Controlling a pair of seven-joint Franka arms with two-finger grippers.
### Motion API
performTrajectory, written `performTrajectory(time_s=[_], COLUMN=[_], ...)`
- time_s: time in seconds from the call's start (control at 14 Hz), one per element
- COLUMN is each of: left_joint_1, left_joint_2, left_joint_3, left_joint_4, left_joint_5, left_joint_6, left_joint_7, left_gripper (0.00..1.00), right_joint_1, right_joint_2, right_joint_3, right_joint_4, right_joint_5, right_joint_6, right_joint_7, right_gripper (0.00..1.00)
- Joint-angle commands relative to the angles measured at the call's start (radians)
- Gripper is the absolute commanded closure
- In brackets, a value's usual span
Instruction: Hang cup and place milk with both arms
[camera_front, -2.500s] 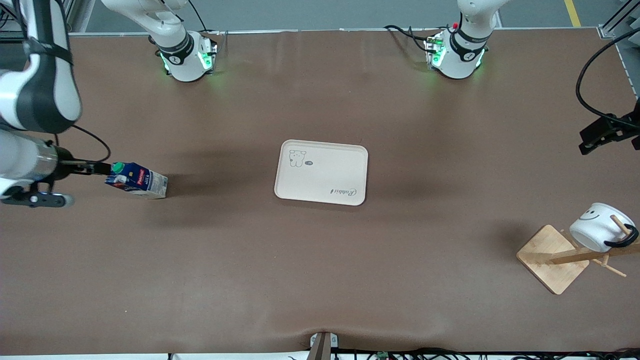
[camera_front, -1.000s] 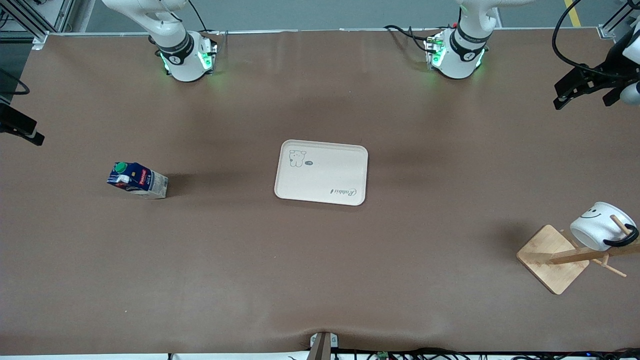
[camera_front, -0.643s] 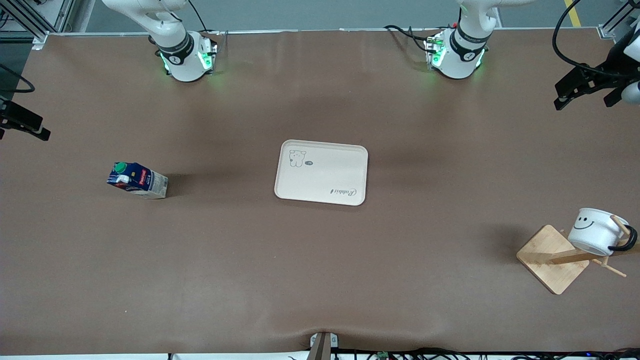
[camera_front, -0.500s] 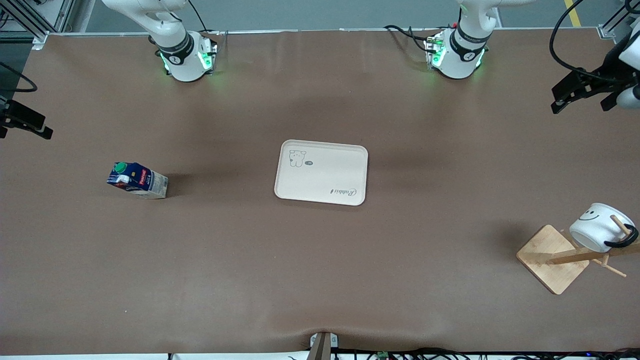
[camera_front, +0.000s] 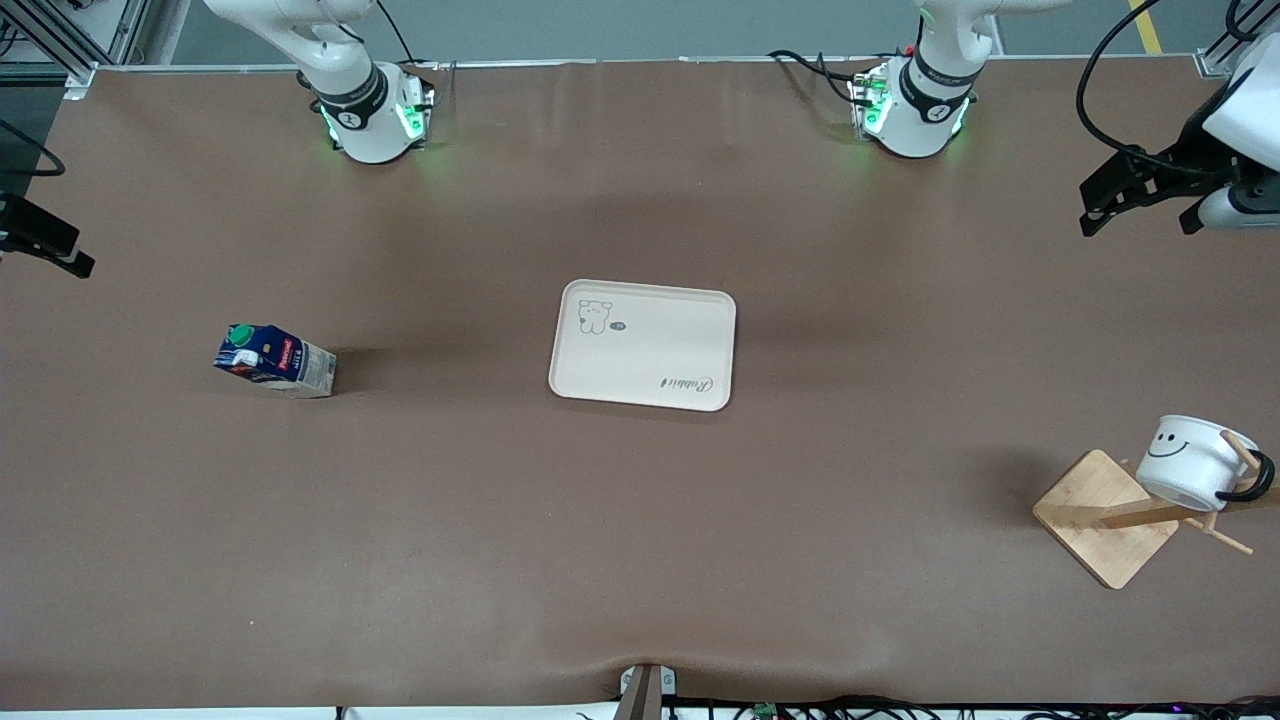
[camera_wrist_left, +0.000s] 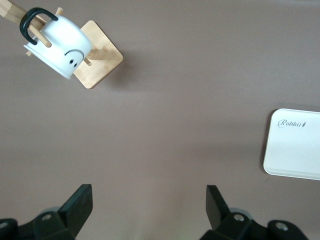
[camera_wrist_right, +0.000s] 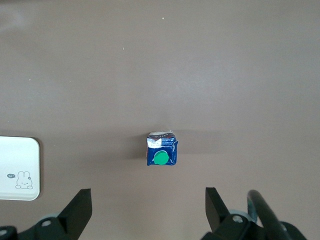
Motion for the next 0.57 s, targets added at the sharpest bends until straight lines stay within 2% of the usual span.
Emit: performTrajectory(time_s=[0.0,0.5], left_joint_1=[0.007,0.012], left_joint_2=[0.008,0.022], left_joint_3=[-0.001,-0.001], left_joint_4=[0.017,0.016], left_joint_5=[-0.008,-0.017], left_joint_6=[-0.009,-0.004], left_joint_7=[0.012,0.006], left_gripper=[0.0,0.0], right_joint_1=[-0.007,-0.011], right_joint_2=[-0.016,-0.016], right_joint_3=[0.012,0.012], right_joint_4=[-0.008,-0.008], right_joint_5=[-0.044,-0.035], right_joint_6=[0.002,-0.006], right_joint_7=[-0.012,-0.004], right_gripper=[0.0,0.0])
